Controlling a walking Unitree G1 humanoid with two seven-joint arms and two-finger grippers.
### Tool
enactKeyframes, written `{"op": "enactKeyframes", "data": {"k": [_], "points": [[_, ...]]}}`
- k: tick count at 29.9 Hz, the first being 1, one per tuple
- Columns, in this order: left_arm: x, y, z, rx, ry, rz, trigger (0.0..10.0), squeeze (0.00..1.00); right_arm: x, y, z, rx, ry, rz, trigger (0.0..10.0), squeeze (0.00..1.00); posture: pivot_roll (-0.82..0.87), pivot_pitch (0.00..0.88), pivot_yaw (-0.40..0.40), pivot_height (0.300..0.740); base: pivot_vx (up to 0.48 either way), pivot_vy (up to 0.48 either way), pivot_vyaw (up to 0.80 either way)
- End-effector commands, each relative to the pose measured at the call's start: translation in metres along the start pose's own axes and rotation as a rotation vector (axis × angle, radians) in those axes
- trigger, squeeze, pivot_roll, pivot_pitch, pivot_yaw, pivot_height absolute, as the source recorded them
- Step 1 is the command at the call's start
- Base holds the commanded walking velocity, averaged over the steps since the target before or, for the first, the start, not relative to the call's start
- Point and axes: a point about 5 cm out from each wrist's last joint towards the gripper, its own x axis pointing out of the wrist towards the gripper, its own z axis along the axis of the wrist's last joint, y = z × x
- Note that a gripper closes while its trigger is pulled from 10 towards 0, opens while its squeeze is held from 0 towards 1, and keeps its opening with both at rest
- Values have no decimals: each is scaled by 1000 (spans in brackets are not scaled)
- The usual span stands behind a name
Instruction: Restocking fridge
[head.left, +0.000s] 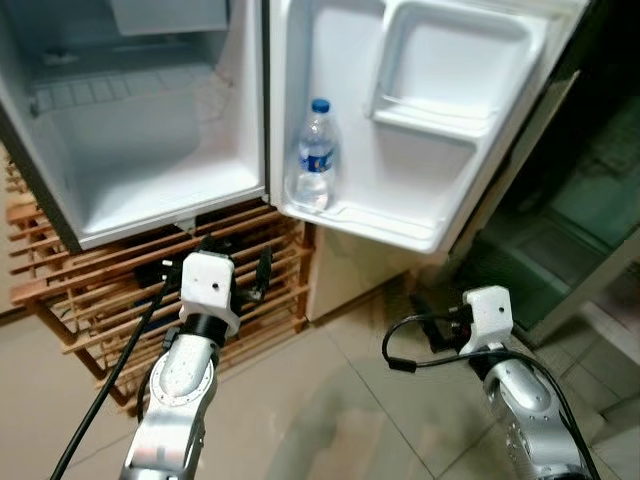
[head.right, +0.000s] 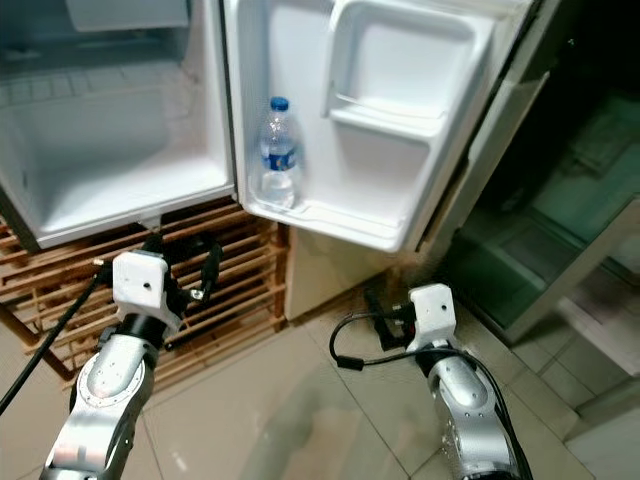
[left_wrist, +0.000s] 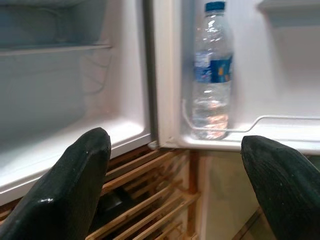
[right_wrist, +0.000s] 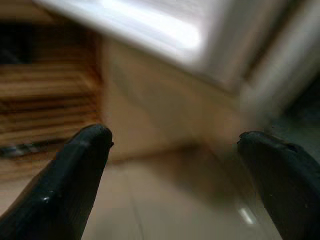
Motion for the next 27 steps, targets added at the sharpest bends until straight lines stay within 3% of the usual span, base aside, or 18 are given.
{"op": "enactKeyframes", "data": {"k": [1,3,4,5,6,8,9,11,13,16,20,27], "points": [[1,1,-5,-1,26,5,10000,0,-6,-23,-19,28,129,-138,10000,0,-43,0,-84,740,0,0,0],[0,1,-8,4,42,2,10000,0,-10,-33,-28,14,187,-197,10000,0,-44,0,-85,740,0,0,0],[-1,-2,-16,20,87,-12,10000,0,-14,-46,-33,12,216,-288,10000,0,-45,0,-85,740,0,0,0],[-1,-2,-16,20,87,-12,10000,0,-14,-46,-33,12,216,-288,10000,0,-45,0,-85,740,0,0,0],[-2,-3,-25,50,140,-23,10000,0,-16,-55,-33,12,218,-348,10000,0,-44,0,-87,740,0,0,0],[-4,-3,-37,54,201,-19,10000,0,-18,-68,-30,-9,206,-437,10000,0,-50,0,-89,740,0,0,0],[-6,1,-40,27,204,12,10000,0,-15,-72,-16,-55,128,-430,10000,0,-56,0,-89,740,0,-480,0],[-5,2,-38,16,184,28,10000,0,-13,-68,-7,-80,74,-397,10000,0,-56,0,-90,740,0,-480,0],[-3,0,-26,17,108,33,10000,0,-11,-55,4,-101,4,-334,10000,0,-58,0,-90,740,0,-480,209],[-3,-4,-22,27,82,14,10000,0,-10,-49,3,-95,8,-327,10000,0,-58,0,-88,740,0,-475,656],[-2,-11,-21,38,65,-32,10000,0,-15,-45,-15,-73,72,-337,10000,0,-58,0,-81,740,0,-472,736],[1,-8,-20,37,61,-29,10000,0,-20,-47,-28,-75,138,-367,10000,0,-62,0,-76,740,0,-472,709]]}}
